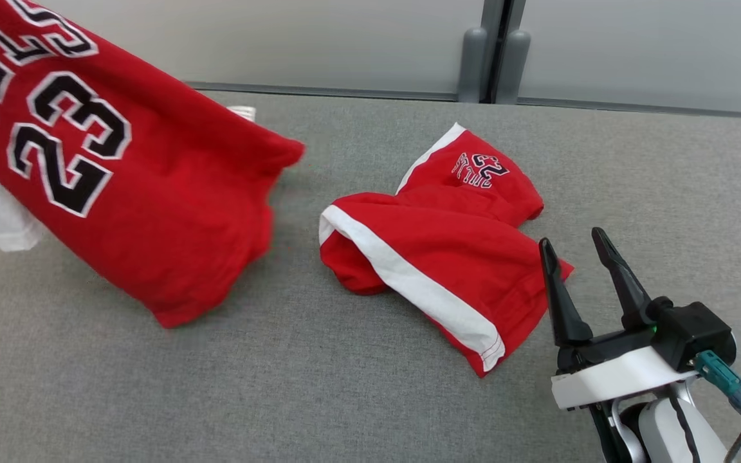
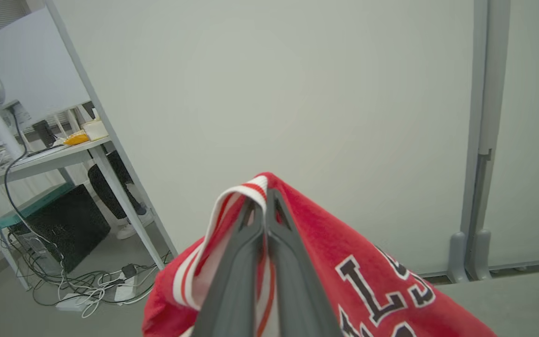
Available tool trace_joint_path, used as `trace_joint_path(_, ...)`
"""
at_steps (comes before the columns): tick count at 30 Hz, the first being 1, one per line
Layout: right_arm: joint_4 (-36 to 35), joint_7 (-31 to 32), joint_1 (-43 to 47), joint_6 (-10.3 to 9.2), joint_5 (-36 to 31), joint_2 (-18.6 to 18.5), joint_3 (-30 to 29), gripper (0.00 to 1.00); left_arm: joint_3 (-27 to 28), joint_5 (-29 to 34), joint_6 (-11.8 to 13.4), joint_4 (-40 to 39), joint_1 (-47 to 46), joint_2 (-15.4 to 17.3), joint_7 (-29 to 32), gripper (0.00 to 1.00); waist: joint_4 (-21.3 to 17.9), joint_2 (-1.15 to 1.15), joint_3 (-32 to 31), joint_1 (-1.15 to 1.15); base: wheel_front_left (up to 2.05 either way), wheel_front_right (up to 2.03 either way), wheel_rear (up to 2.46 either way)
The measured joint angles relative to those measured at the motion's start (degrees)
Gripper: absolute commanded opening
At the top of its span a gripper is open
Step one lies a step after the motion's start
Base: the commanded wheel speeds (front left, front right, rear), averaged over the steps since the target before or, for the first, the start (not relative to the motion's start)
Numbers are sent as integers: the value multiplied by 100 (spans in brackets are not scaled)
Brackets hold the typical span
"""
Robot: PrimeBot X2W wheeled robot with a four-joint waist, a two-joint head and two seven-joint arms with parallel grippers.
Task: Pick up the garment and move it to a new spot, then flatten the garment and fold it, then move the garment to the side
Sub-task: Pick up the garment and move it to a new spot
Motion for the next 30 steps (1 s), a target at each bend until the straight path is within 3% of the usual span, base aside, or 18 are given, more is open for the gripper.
trace_joint_path(6,-49,0,-124,0,-47,-102,10,100,614,-204,19,608,-121,360,-519,0,133,0,333,0,0,0,0)
trace_joint_path(9,-59,0,-218,0,-51,-121,12,100,569,-278,-57,789,-101,344,-480,0,178,0,481,0,0,0,0)
trace_joint_path(13,-65,0,-272,0,-55,-122,27,100,352,-402,-177,1055,205,-3,-452,0,214,0,652,0,0,0,0)
trace_joint_path(25,0,0,-484,0,-25,-105,116,100,-367,-719,-813,3041,818,-1354,-537,0,-86,0,762,0,0,0,0)
trace_joint_path(26,12,0,-483,0,-9,-101,118,100,-383,-784,-849,3184,832,-1412,-461,37,-112,0,742,0,0,0,0)
trace_joint_path(27,22,0,-479,0,8,-94,109,100,-410,-793,-881,3310,839,-1445,-430,100,-135,0,720,0,0,0,0)
trace_joint_path(30,63,0,-462,0,14,-79,93,100,-492,-782,-947,3571,790,-1389,-314,100,-182,0,623,0,0,0,0)
